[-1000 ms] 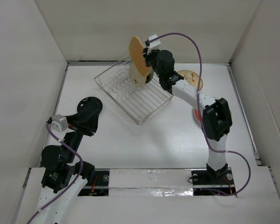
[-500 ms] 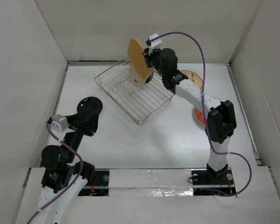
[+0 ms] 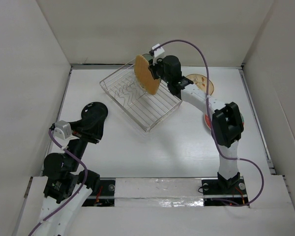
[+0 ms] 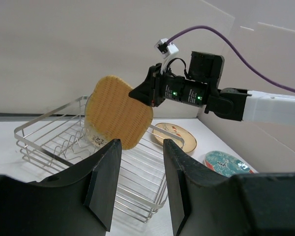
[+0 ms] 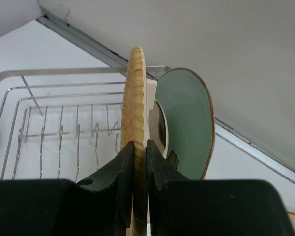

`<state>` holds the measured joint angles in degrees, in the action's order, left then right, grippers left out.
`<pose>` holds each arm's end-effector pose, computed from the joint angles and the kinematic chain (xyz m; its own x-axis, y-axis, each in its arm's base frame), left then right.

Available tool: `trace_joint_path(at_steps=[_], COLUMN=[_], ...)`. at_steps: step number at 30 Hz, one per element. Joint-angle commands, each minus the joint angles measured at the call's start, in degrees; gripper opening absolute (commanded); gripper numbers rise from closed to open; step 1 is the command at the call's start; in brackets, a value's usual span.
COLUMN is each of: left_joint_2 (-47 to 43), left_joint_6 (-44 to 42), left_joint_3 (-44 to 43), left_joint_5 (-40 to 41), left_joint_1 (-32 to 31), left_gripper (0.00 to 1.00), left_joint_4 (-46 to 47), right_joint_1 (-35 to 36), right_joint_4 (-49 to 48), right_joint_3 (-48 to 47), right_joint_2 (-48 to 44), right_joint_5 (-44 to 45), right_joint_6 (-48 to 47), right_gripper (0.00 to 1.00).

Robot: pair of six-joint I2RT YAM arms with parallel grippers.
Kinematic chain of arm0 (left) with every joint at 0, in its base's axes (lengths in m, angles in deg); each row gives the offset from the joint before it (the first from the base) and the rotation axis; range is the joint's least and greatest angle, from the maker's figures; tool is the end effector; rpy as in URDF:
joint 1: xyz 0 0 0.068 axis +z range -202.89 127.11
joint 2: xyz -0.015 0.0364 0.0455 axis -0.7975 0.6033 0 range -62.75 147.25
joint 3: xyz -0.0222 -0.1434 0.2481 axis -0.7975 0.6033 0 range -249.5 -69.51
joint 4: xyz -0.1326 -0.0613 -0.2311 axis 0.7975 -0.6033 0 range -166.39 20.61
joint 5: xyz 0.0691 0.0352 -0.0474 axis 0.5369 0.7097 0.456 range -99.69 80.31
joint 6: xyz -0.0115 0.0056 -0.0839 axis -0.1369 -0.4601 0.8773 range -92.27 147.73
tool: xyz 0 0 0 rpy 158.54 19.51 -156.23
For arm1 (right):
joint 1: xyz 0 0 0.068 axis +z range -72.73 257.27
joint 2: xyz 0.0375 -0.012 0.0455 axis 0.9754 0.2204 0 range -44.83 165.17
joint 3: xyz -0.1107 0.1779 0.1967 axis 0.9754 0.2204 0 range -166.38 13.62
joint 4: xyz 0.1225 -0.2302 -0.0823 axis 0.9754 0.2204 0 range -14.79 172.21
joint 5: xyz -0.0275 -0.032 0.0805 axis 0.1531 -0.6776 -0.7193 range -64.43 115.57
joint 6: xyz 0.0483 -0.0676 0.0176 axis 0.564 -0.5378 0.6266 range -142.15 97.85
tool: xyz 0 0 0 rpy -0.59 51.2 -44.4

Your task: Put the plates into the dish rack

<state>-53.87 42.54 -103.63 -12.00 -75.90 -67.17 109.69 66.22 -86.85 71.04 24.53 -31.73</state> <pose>0.0758 -0.0354 0.3893 0.3022 -0.4057 -0.8626 0.5178 0.8296 -0.2088 0.4667 0.2981 0.3372 -0.0012 -0.1979 -0.9802 -0.5592 0.8127 -0.1634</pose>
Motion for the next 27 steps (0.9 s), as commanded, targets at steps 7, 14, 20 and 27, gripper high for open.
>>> trace_joint_path(at_steps=[7, 14, 20, 27], left_joint_2=[0.6, 0.6, 0.6, 0.6], left_joint_6=[-0.7, -0.6, -0.6, -0.6], left_joint_3=[0.2, 0.2, 0.2, 0.3], left_joint_5=[-0.7, -0.7, -0.7, -0.4], left_joint_1=[0.2, 0.2, 0.2, 0.2], left_gripper=[0.36, 0.36, 0.36, 0.36], left_joint_4=[2.3, 2.2, 2.2, 2.0], right_joint_1=[-0.9, -0.3, 0.2, 0.7], right_joint_4=[-2.6, 0.4, -2.1, -2.2], right_joint_3=[-8.1, -13.7, -11.6, -7.4], right_joint_2=[3.4, 9.1, 8.1, -0.6], right_joint_5=[0.3, 0.5, 4.6, 6.0], right_joint_6=[1.0, 1.8, 2.5, 4.7], right_gripper=[0.00, 0.00, 0.46, 0.62])
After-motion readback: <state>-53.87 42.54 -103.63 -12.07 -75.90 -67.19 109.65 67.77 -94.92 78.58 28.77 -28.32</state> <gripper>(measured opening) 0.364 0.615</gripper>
